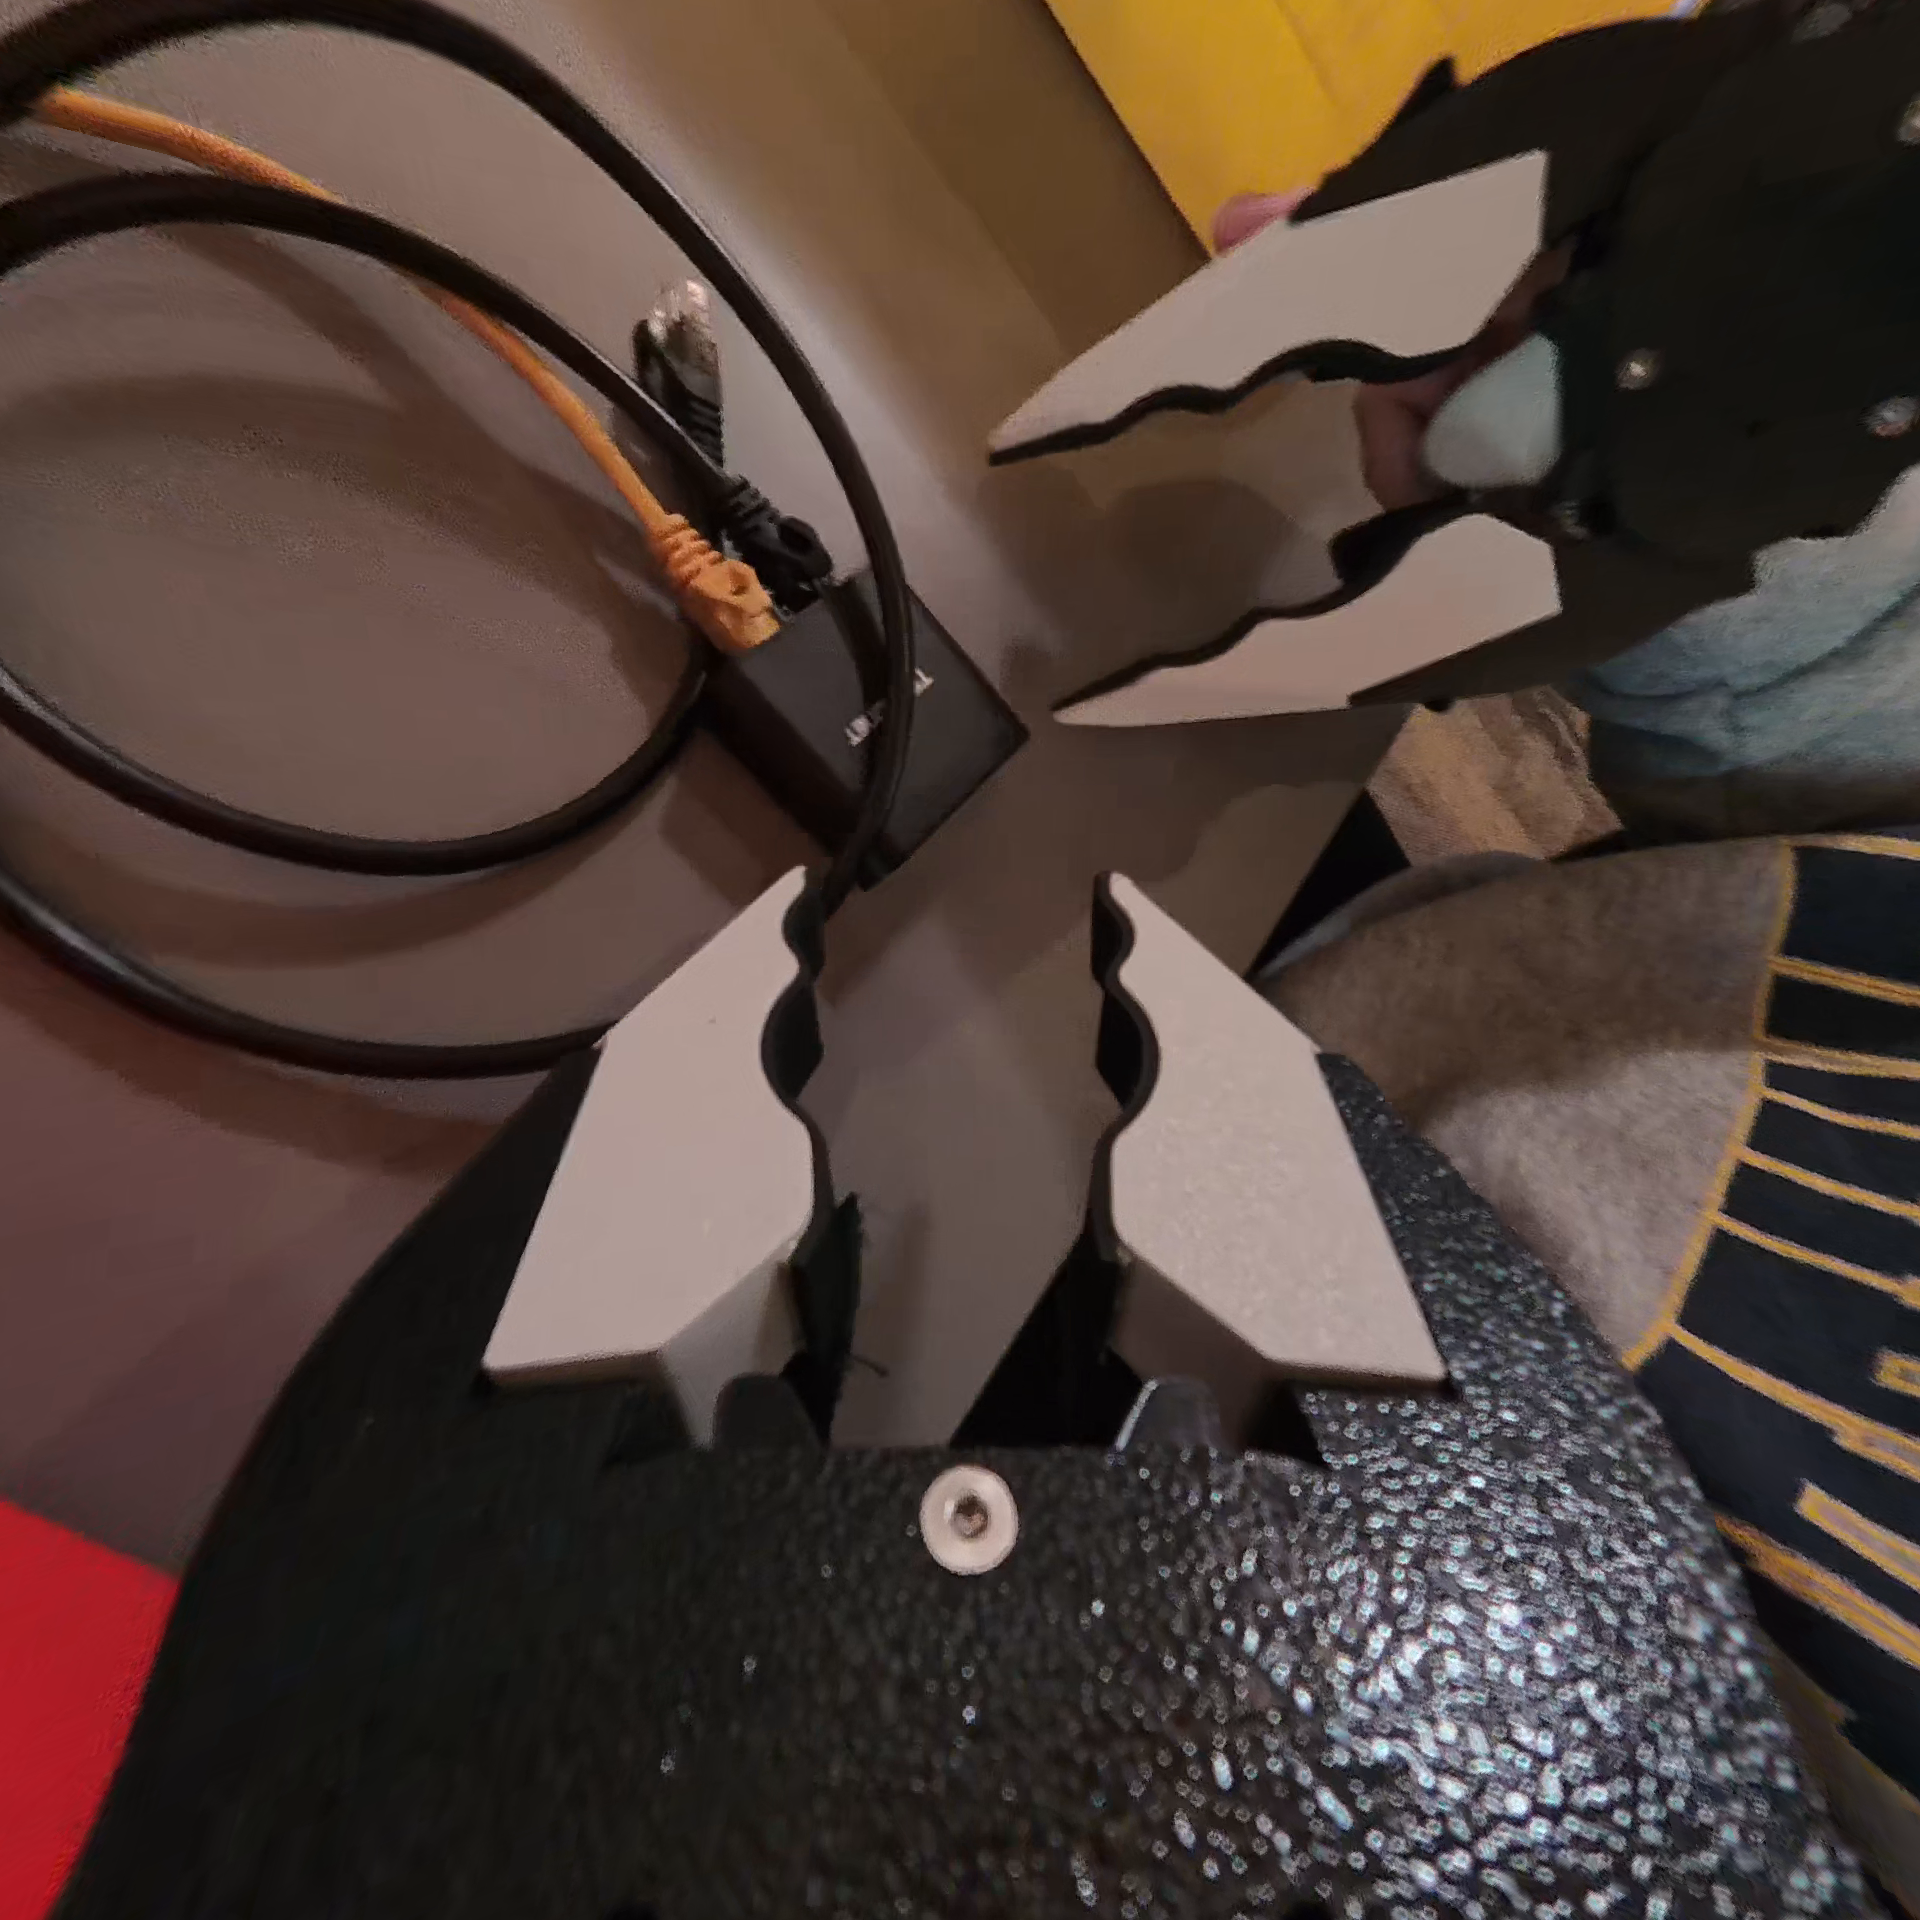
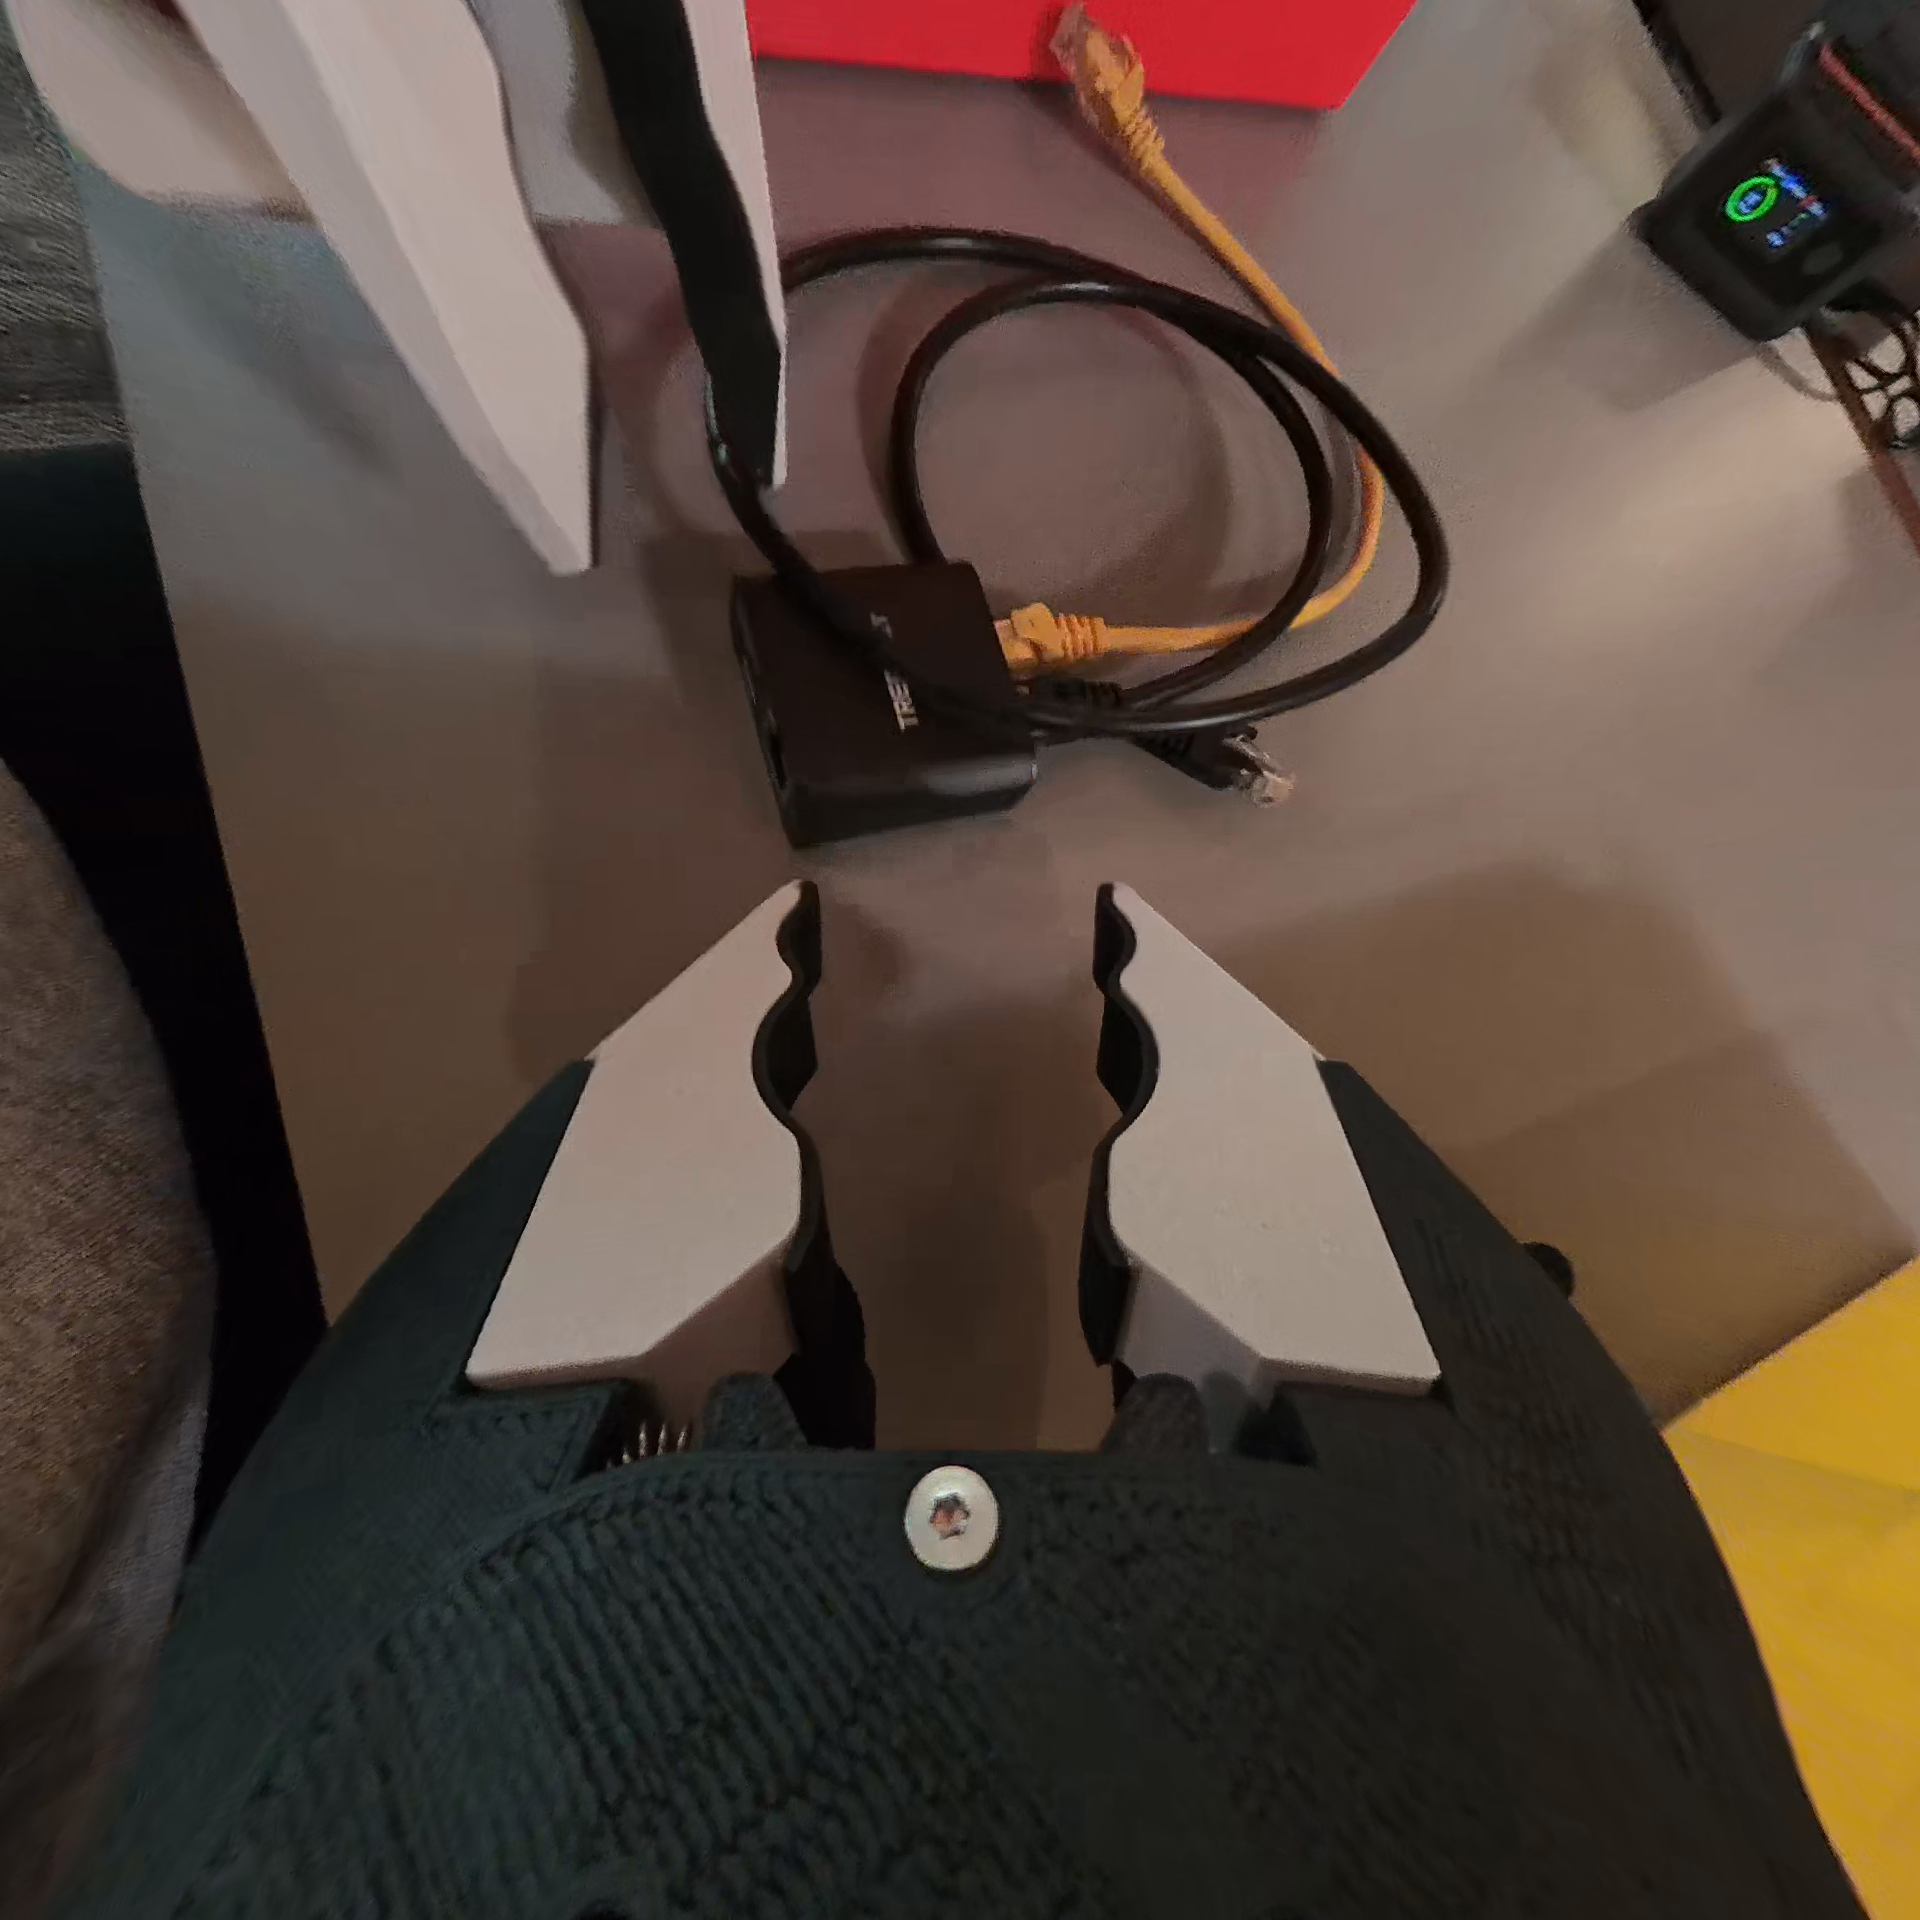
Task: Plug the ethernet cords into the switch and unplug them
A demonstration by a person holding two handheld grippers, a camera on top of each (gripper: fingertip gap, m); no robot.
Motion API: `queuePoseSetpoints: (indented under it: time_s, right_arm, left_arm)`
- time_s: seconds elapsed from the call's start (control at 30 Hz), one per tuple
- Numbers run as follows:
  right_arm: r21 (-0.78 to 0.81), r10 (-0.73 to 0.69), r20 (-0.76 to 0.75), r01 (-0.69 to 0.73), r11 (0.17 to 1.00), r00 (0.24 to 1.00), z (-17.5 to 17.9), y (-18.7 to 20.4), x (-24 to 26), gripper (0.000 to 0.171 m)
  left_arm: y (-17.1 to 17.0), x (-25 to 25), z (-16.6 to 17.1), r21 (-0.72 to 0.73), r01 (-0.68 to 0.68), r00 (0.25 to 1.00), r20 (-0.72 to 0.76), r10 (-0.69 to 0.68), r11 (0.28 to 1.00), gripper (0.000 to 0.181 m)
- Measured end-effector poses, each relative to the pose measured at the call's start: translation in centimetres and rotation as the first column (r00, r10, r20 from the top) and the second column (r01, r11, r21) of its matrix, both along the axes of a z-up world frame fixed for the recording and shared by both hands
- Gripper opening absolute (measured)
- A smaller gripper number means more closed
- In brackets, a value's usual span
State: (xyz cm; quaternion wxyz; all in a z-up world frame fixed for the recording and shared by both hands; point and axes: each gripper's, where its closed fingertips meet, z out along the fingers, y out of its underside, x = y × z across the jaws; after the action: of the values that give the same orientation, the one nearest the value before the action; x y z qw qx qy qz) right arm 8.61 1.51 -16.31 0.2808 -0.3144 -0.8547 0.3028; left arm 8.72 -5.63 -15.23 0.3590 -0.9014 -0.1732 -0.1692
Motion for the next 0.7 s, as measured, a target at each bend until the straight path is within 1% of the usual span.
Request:
queuePoseSetpoints:
  time_s: [0.03, 0.1, 0.23, 0.27, 0.37, 0.4, 0.43, 0.5, 0.6, 0.7]
  right_arm:
    - [-0.023, 0.014, 0.005, -0.014, 1.0, 1.0, 0.0, -0.4, -0.1, 0.052]
    - [-0.067, 0.048, 0.032, -0.046, 0.997, 0.998, 0.0, -1.1, -0.3, 0.06]
    - [-0.137, 0.12, 0.095, -0.106, 0.985, 0.988, -0.4, -2.2, -0.9, 0.073]
    - [-0.152, 0.136, 0.107, -0.119, 0.981, 0.985, -0.4, -2.4, -1.0, 0.075]
    - [-0.207, 0.181, 0.153, -0.148, 0.967, 0.972, -0.8, -3.3, -0.6, 0.073]
    - [-0.21, 0.19, 0.168, -0.153, 0.966, 0.967, -1.1, -3.5, -0.3, 0.072]
    - [-0.2, 0.196, 0.176, -0.16, 0.967, 0.965, -1.4, -3.6, -0.2, 0.071]
    - [-0.184, 0.206, 0.177, -0.173, 0.968, 0.962, -1.7, -3.8, 0.0, 0.069]
    - [-0.222, 0.217, 0.173, -0.177, 0.959, 0.961, -1.4, -4.8, 0.1, 0.063]
    - [-0.219, 0.22, 0.158, -0.183, 0.958, 0.963, -1.3, -5.4, 0.1, 0.06]
  left_arm:
    - [-0.1, 0.6, 0.0, -0.011, 0.026, 0.999, 0.03, -0.026, 1.0, 0.05]
    - [-0.1, 1.4, 0.2, -0.009, 0.057, 0.996, 0.067, -0.057, 0.998, 0.054]
    - [-0.2, 2.1, 0.5, -0.01, 0.113, 0.992, 0.063, -0.113, 0.993, 0.053]
    - [-0.4, 2.3, 0.5, -0.021, 0.127, 0.99, 0.064, -0.126, 0.992, 0.052]
    - [-1.3, 3.0, 0.4, -0.081, 0.192, 0.98, 0.061, -0.187, 0.978, 0.051]
    - [-1.6, 3.3, 0.5, -0.092, 0.214, 0.976, 0.06, -0.209, 0.973, 0.048]
    - [-1.7, 3.7, 1.0, -0.079, 0.244, 0.969, 0.062, -0.24, 0.967, 0.038]
    - [-1.8, 3.8, 1.5, -0.069, 0.264, 0.964, 0.046, -0.261, 0.962, 0.038]
    - [-2.5, 3.5, 1.6, -0.12, 0.294, 0.954, -0.029, -0.299, 0.948, 0.04]
    - [-3.1, 3.7, 1.4, -0.156, 0.313, 0.946, -0.035, -0.322, 0.937, 0.039]
